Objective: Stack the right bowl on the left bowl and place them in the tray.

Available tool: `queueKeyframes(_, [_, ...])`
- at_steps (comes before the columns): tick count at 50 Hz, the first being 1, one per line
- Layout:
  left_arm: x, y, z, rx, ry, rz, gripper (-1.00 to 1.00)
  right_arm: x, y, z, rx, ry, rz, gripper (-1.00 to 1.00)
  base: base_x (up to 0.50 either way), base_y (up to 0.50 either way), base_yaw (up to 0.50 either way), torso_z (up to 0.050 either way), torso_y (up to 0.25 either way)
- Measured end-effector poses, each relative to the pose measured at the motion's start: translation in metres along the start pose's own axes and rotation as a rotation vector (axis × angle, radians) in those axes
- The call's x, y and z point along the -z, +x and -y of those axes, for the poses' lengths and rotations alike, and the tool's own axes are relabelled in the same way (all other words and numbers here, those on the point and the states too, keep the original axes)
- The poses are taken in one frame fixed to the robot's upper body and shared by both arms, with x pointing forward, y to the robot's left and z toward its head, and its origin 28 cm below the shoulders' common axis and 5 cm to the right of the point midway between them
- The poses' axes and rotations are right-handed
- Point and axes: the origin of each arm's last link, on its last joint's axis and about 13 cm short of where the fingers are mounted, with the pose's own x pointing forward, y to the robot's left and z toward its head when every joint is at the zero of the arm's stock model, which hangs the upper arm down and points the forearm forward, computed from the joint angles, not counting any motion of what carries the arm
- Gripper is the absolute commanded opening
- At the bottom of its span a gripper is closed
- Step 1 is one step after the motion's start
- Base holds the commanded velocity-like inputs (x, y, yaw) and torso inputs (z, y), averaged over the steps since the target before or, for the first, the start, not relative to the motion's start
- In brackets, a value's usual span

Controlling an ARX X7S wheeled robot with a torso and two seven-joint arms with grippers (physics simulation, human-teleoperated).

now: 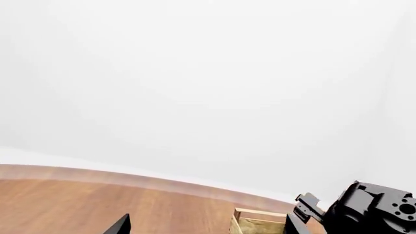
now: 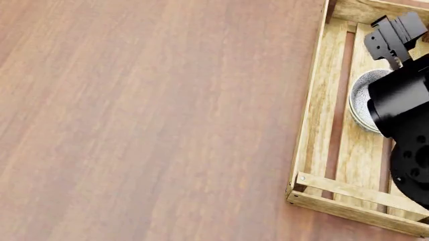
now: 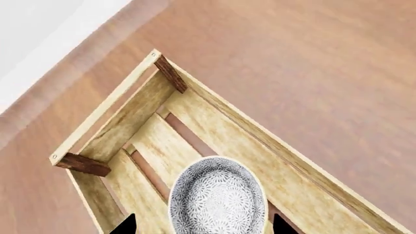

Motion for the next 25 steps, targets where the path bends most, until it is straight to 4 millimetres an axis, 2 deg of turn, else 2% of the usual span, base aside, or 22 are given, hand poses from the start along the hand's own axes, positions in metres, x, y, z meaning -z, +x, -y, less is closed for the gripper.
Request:
queueKeyframes(16, [-0.001, 0.0, 0.004, 0.015, 0.001, 0.001, 1.0, 0.002, -0.055, 0.021, -0.198, -0.206, 0.212, 1.0, 0.0, 0.0, 0.0, 0.0, 0.0])
queueKeyframes(25, [-0.002, 0.0, 0.005, 0.018, 0.004, 0.004, 1.0, 0.008, -0.078, 0.039, -0.274, -0.367, 0.361, 1.0, 0.0, 0.0, 0.0, 0.0, 0.0])
